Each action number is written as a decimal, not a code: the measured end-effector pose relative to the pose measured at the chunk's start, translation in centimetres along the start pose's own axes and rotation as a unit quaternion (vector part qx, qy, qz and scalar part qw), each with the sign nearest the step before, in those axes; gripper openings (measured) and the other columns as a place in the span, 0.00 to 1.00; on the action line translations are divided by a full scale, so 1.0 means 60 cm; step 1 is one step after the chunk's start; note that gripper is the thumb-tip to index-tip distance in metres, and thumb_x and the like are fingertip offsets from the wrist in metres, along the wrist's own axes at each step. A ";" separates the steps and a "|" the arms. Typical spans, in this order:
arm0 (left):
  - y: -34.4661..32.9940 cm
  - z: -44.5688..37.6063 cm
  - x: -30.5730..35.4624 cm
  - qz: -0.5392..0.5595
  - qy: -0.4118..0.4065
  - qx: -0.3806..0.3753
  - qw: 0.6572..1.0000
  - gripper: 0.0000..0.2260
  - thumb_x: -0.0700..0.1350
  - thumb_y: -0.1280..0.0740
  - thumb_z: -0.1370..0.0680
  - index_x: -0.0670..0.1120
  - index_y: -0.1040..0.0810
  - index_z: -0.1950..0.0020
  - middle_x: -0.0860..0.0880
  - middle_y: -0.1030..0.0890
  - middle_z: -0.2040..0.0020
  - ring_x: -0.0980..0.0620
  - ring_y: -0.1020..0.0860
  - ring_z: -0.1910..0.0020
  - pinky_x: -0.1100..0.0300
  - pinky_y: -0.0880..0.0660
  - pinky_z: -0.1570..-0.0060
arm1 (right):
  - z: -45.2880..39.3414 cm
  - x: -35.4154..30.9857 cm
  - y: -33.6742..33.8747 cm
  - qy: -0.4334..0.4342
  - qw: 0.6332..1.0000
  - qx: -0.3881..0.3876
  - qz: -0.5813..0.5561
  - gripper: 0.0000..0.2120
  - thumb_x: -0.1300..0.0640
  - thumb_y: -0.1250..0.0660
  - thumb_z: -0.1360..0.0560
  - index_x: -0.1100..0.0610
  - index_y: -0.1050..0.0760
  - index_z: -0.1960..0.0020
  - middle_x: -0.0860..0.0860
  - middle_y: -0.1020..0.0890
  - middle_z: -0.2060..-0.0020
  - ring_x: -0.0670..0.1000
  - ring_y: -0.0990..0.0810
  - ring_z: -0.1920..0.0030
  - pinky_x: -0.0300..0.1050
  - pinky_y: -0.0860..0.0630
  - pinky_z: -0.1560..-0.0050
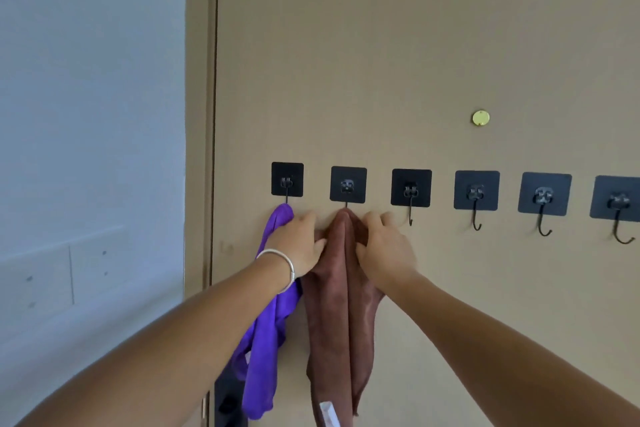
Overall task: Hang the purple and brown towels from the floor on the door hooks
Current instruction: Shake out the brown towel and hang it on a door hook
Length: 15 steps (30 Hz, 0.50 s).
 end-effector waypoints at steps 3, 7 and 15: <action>0.024 0.008 0.001 -0.032 -0.032 0.066 0.997 0.18 0.51 0.34 0.24 0.47 0.32 0.38 0.45 0.27 0.41 0.41 0.24 0.45 0.49 0.26 0.49 | 0.012 0.005 0.001 0.012 1.000 0.011 -0.017 0.10 0.54 0.38 0.26 0.53 0.32 0.45 0.52 0.31 0.47 0.56 0.26 0.60 0.46 0.29 0.60; -0.003 0.019 0.016 0.059 -0.033 -0.003 0.998 0.11 0.47 0.37 0.22 0.47 0.24 0.42 0.46 0.21 0.44 0.44 0.23 0.46 0.52 0.26 0.47 | 0.029 -0.001 -0.014 0.023 0.997 0.001 -0.072 0.13 0.57 0.40 0.24 0.55 0.29 0.40 0.52 0.29 0.45 0.57 0.24 0.54 0.49 0.25 0.53; -0.048 0.031 0.005 0.233 0.039 -0.105 0.966 0.09 0.40 0.43 0.20 0.51 0.25 0.50 0.51 0.20 0.51 0.49 0.21 0.50 0.56 0.24 0.47 | 0.063 -0.018 -0.068 0.052 0.986 -0.082 -0.135 0.14 0.57 0.43 0.21 0.57 0.25 0.38 0.53 0.27 0.42 0.53 0.23 0.48 0.45 0.26 0.44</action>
Point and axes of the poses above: each hand's wrist, its own z-axis away from the middle knuckle, its own y-axis out of the back of the hand, x = y × z, the point moved 7 cm from there along -z, towards the middle knuckle
